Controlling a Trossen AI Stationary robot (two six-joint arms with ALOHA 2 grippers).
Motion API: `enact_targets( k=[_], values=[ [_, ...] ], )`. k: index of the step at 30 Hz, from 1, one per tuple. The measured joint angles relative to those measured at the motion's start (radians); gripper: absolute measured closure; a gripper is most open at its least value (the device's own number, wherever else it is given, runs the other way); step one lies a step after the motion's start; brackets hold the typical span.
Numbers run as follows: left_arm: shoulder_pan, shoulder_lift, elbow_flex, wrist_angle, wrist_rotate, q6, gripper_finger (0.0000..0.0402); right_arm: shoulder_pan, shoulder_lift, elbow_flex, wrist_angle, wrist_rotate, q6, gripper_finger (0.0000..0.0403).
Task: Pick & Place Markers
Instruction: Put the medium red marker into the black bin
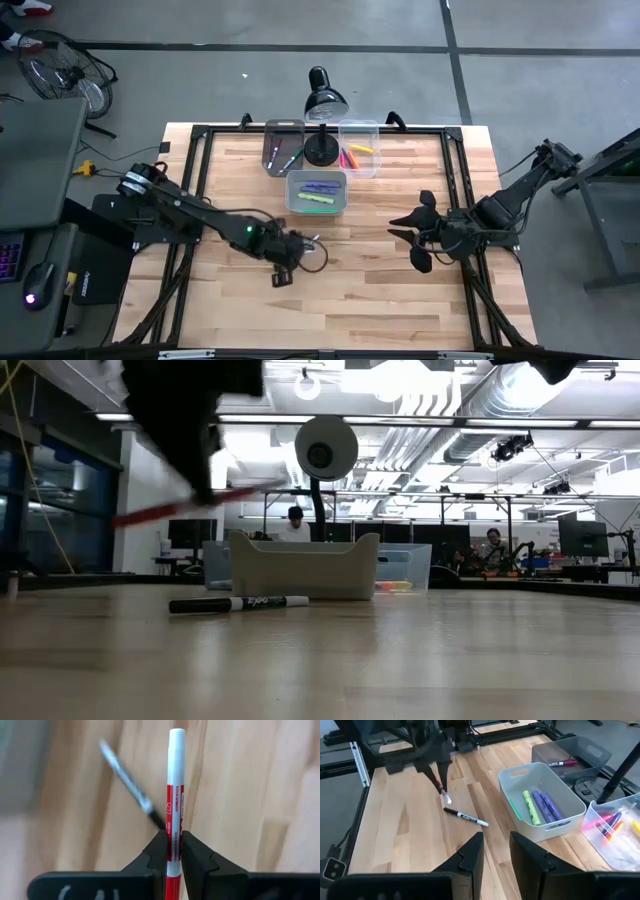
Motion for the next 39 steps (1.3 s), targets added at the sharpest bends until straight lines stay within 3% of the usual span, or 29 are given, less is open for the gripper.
enact_targets(
  k=[12, 23, 30, 39],
  values=[
    [0.114, -0.008, 0.291, 0.035, -0.147, 0.240, 0.0371, -0.011, 0.000, 0.000, 0.051, -0.022, -0.007, 0.0320],
    [0.201, -0.008, 0.417, 0.252, -0.143, 0.417, 0.0371, -0.114, 0.000, -0.001, 0.245, -0.061, -0.177, 0.0280],
    [0.200, -0.008, 0.417, 0.329, -0.137, 0.447, 0.0371, -0.230, 0.000, -0.001, 0.501, -0.224, -0.335, 0.0241],
    [0.200, -0.008, 0.417, 0.428, -0.134, 0.466, 0.0371, -0.326, 0.023, -0.001, 0.601, -0.396, -0.382, 0.0237]
  ],
)
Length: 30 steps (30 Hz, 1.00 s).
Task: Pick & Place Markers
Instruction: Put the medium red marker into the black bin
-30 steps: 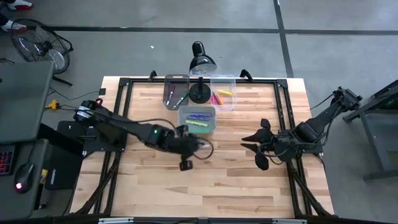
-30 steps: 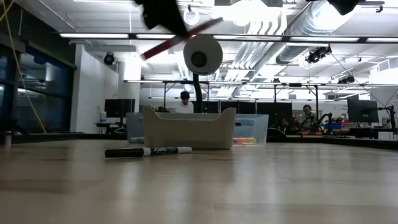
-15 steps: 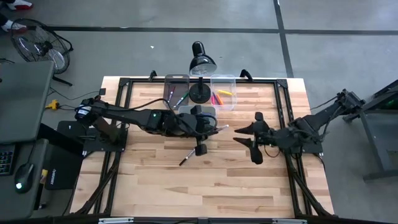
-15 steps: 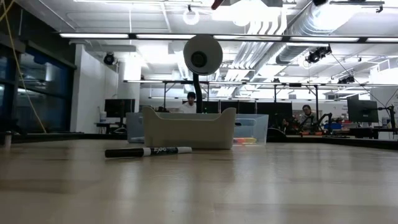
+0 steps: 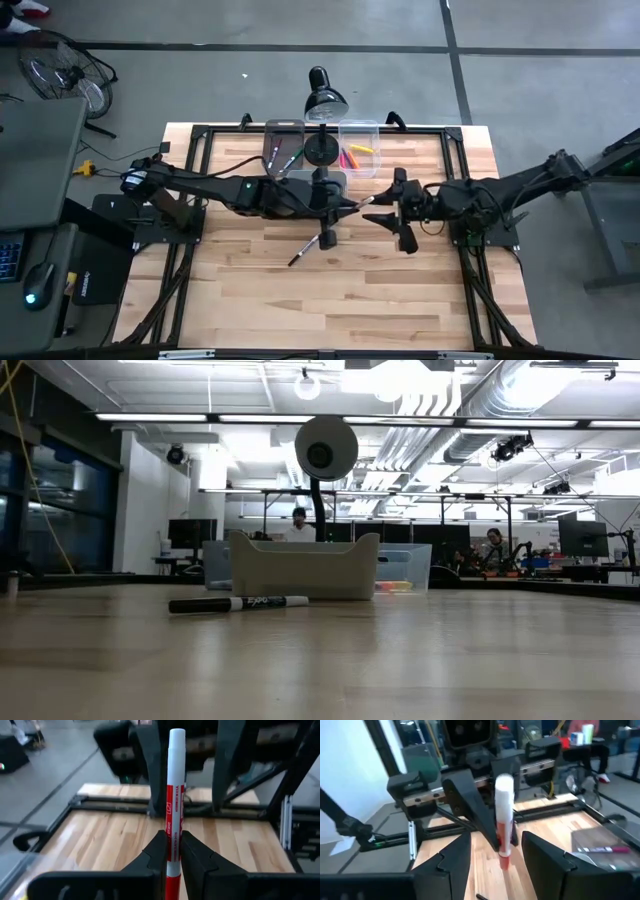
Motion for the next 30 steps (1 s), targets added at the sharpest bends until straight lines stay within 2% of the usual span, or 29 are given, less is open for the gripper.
enact_targets(
  k=[6, 16, 27, 30],
  values=[
    [0.000, 0.010, 0.000, 0.040, 0.005, 0.004, 0.0371, -0.012, 0.011, 0.000, 0.095, -0.031, -0.053, 0.0237],
    [0.000, 0.010, 0.000, 0.076, 0.013, -0.003, 0.0371, -0.012, 0.011, 0.000, 0.109, -0.018, -0.072, 0.0245],
    [0.000, 0.010, 0.000, 0.076, 0.019, -0.007, 0.0371, -0.012, 0.010, 0.000, 0.116, -0.014, -0.075, 0.0357],
    [0.000, 0.010, 0.000, 0.076, 0.019, -0.011, 0.0371, -0.012, 0.010, 0.000, 0.115, -0.012, -0.089, 0.0375]
  ],
)
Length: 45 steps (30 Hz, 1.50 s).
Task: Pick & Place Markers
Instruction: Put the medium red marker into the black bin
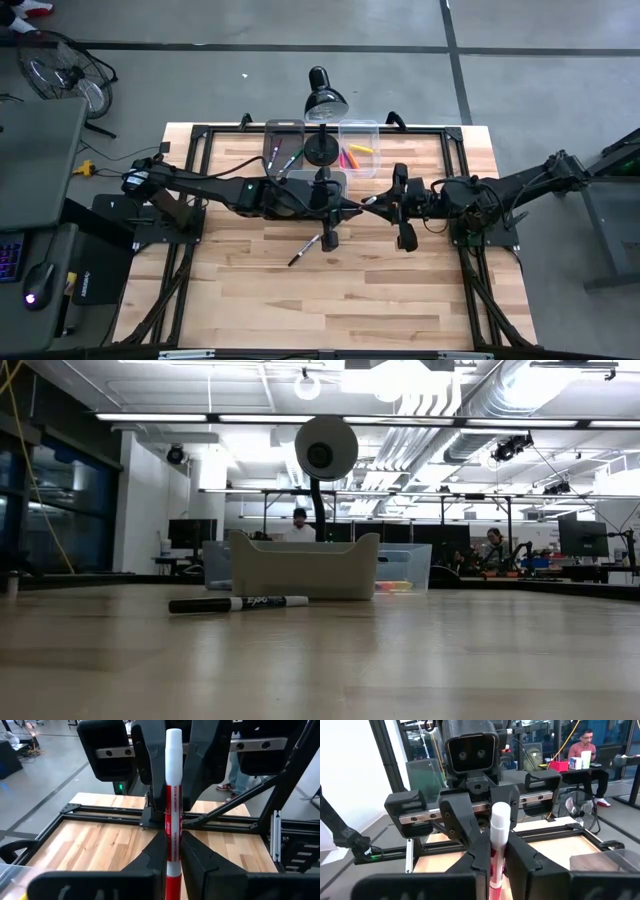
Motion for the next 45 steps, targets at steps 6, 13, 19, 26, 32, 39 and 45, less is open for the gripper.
enact_targets(
  k=[6, 13, 19, 26, 32, 39, 45],
  values=[
    [0.000, 0.000, 0.000, 0.000, 0.000, 0.005, 0.0354, 0.000, 0.000, 0.000, 0.008, 0.001, -0.005, 0.0375],
    [0.000, 0.000, 0.000, -0.008, 0.001, 0.009, 0.0317, 0.000, 0.000, 0.001, 0.012, 0.014, -0.001, 0.0375],
    [0.000, 0.000, 0.000, -0.008, 0.001, 0.016, 0.0291, 0.000, 0.000, 0.001, 0.011, 0.021, -0.001, 0.0375],
    [0.000, 0.000, 0.000, -0.046, 0.001, 0.019, 0.0258, 0.000, 0.000, 0.001, -0.006, 0.051, -0.003, 0.0375],
    [0.000, -0.010, -0.001, -0.151, -0.008, 0.019, 0.0250, 0.000, 0.000, 0.001, -0.039, 0.058, -0.002, 0.0375],
    [-0.002, -0.047, -0.001, -0.292, -0.148, 0.015, 0.0250, -0.005, 0.000, 0.001, -0.101, 0.068, 0.020, 0.0375],
    [0.000, -0.136, 0.002, -0.446, -0.231, -0.038, 0.0250, -0.026, 0.000, 0.001, -0.178, 0.051, 0.086, 0.0375]
  ],
)
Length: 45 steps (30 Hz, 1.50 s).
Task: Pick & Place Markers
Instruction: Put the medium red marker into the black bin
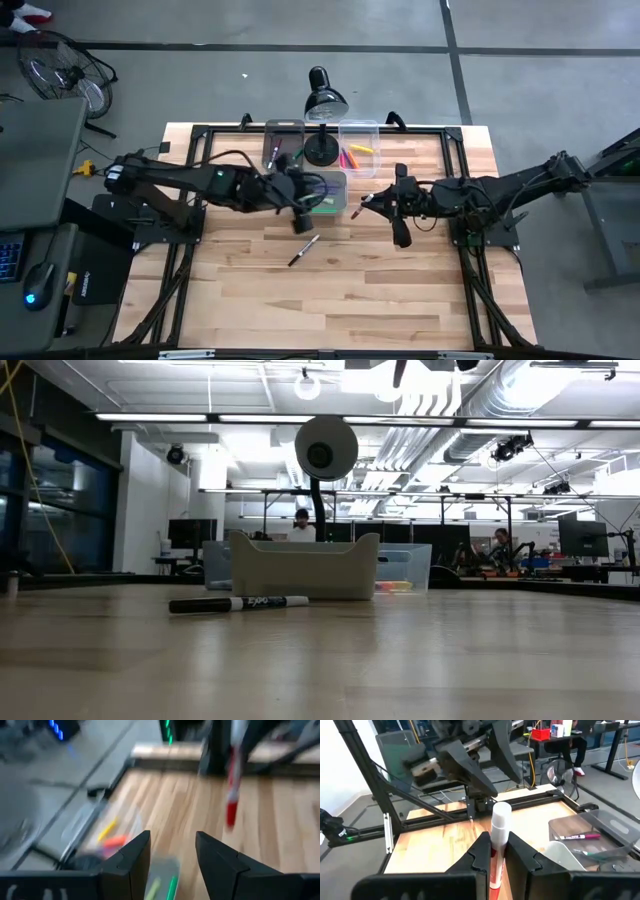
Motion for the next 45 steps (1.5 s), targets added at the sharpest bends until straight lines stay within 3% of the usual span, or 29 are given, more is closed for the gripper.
enact_targets(
  k=[7, 12, 22, 28, 36, 45],
  values=[
    [-0.002, -0.097, -0.047, -0.192, -0.038, -0.110, 0.0250, 0.000, 0.008, 0.000, -0.001, -0.002, 0.003, 0.0375],
    [-0.002, -0.175, -0.176, -0.129, -0.042, -0.168, 0.0250, -0.015, 0.050, 0.000, 0.033, -0.051, 0.002, 0.0375],
    [0.003, -0.184, -0.325, 0.161, 0.082, -0.146, 0.0250, -0.110, 0.083, 0.000, 0.187, -0.194, -0.018, 0.0375],
    [0.026, -0.184, -0.334, 0.213, 0.103, -0.139, 0.0250, -0.178, 0.145, 0.000, 0.292, -0.304, -0.026, 0.0375],
    [0.039, -0.184, -0.334, 0.265, 0.230, -0.136, 0.0250, -0.258, 0.253, 0.000, 0.354, -0.415, -0.024, 0.0375],
    [0.039, -0.184, -0.334, 0.276, 0.231, -0.131, 0.0250, -0.298, 0.280, 0.055, 0.405, -0.489, -0.045, 0.0375]
  ],
)
